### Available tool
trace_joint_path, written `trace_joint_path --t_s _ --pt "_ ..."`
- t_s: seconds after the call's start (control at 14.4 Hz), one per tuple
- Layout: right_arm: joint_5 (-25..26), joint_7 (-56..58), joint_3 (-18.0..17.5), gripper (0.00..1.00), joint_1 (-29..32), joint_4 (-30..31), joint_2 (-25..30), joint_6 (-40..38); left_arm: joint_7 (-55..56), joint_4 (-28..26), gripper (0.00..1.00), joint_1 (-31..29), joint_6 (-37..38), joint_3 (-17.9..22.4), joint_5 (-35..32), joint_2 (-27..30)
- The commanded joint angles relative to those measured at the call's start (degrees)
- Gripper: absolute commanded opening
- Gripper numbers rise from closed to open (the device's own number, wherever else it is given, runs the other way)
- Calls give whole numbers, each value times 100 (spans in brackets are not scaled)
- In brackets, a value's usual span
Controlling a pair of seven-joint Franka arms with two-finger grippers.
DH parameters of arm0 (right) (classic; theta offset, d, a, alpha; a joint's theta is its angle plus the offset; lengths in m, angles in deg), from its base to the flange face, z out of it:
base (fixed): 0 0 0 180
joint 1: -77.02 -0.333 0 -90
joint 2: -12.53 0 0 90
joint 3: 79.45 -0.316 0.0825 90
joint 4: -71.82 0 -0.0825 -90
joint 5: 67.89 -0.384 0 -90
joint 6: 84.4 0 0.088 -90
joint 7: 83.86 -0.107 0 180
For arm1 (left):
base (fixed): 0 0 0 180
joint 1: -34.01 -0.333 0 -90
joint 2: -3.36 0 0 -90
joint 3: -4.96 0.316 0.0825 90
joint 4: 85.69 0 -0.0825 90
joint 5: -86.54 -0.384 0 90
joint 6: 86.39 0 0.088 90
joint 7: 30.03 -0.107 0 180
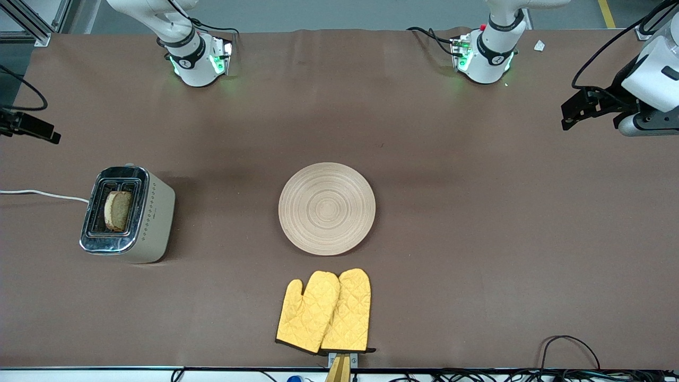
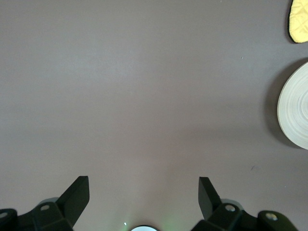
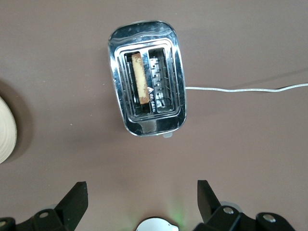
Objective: Move plate and put bread in toaster
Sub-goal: 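Open the right gripper and raise it away from the toaster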
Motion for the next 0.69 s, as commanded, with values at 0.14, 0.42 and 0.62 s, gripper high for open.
trace_joint_path --t_s 0.14,0.42,0.62 --pt "-73 -107 -88 100 -101 79 271 -73 -163 -419 100 2 38 42 131 340" --pt "-239 -116 -88 100 -92 79 254 -55 -172 -342 100 -7 -7 42 44 331" --pt "-249 -116 -97 100 -171 106 262 -47 -145 -130 100 10 2 42 -26 165"
